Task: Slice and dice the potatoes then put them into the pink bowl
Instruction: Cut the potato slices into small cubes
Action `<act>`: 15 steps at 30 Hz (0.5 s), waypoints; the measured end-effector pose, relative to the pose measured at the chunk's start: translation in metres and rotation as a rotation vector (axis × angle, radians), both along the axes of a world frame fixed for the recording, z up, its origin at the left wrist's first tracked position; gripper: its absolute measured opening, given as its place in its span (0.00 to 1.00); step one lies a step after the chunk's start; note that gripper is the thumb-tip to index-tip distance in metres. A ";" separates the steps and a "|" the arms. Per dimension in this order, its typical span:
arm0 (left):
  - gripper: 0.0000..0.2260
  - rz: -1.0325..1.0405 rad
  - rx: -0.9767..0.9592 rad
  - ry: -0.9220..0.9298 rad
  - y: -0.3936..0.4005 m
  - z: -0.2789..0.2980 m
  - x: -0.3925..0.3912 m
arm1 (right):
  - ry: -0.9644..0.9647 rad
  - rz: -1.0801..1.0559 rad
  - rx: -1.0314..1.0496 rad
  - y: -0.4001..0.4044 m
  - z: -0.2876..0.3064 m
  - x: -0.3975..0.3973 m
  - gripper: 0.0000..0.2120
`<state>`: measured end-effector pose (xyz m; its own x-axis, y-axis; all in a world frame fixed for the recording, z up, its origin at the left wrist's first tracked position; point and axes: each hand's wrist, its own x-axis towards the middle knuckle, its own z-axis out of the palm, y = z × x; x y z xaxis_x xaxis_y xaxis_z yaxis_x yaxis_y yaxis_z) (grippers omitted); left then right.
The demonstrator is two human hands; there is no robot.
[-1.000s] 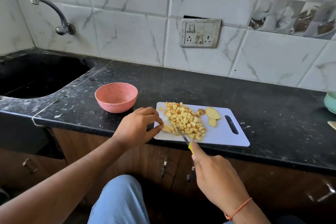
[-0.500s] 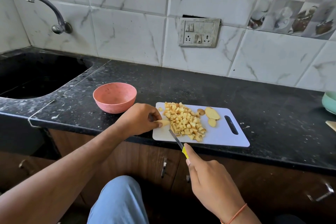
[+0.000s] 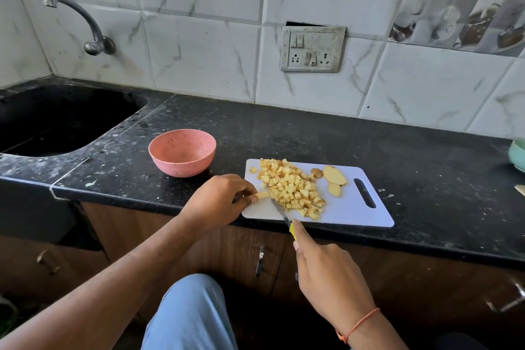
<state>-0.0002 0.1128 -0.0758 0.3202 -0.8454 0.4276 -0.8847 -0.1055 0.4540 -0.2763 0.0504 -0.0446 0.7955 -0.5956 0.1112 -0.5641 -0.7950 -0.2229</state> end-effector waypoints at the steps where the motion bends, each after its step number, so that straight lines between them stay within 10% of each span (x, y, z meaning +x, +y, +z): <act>1: 0.07 0.007 -0.006 -0.021 0.000 -0.002 -0.001 | 0.000 -0.001 0.002 0.000 0.000 0.000 0.25; 15: 0.13 0.128 -0.047 -0.114 -0.002 -0.015 -0.011 | -0.131 -0.021 0.024 0.007 0.003 0.007 0.26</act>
